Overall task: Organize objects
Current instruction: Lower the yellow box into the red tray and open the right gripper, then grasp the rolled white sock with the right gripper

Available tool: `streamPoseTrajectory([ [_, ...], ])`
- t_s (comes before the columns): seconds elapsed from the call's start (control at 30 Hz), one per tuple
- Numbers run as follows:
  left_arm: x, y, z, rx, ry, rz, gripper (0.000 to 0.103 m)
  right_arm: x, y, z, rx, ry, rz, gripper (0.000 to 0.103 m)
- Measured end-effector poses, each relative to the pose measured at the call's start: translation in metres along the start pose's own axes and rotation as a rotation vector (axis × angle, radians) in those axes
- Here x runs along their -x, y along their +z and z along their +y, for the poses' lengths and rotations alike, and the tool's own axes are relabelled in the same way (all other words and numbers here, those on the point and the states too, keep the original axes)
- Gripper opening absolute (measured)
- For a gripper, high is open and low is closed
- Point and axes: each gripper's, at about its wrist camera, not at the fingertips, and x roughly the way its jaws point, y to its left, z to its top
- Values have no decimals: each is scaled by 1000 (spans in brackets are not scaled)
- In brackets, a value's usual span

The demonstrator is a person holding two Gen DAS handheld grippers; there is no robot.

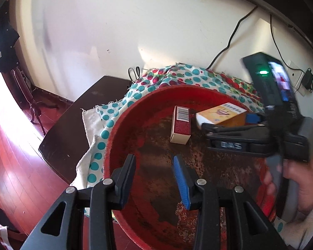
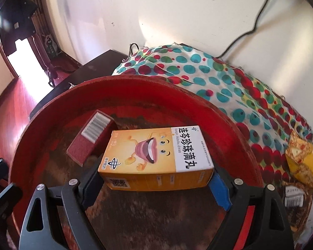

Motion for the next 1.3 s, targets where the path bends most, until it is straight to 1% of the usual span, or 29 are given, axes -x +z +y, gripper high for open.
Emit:
streamPoseTrajectory([
  [0.07,-2,-1,-4,-11,4,5,39,8,-7,-8,-21,26,-14,87],
  [0.2,-2,-3,-16,-51,8,8,39,15,-15,-16,-50,48,-7,88],
  [0.33,0,-3,-25,-77,3,0,39,40,-33,-23,-91,86,-57,88],
  [0.43,-4,-5,-32,-94,7,13,39,65,-53,-37,-106,77,-95,89],
  [0.47,-5,-6,-35,-102,6,19,39,71,-59,-43,-114,69,-103,89],
  [0.6,-7,-9,-45,-137,2,27,39,99,-86,-81,-184,-8,-150,89],
  [0.7,-6,-11,-55,-163,-8,24,39,124,-110,-122,-246,-133,-204,90],
  [0.77,-6,-12,-61,-180,-13,25,39,134,-123,-147,-278,-212,-221,92],
  [0.8,-6,-13,-65,-190,-15,28,39,137,-131,-162,-297,-245,-224,92],
  [0.87,-6,-15,-73,-211,-23,31,39,140,-143,-183,-317,-283,-213,92],
  [0.97,-5,-19,-88,-256,-36,32,39,138,-161,-216,-378,-298,-198,92],
  [1.07,-7,-24,-103,-298,-46,37,39,131,-174,-236,-433,-285,-187,92],
  [1.2,-8,-34,-124,-352,-81,54,39,123,-183,-247,-459,-273,-197,92],
  [1.3,-6,-38,-138,-383,-106,53,39,117,-180,-249,-443,-275,-203,92],
])
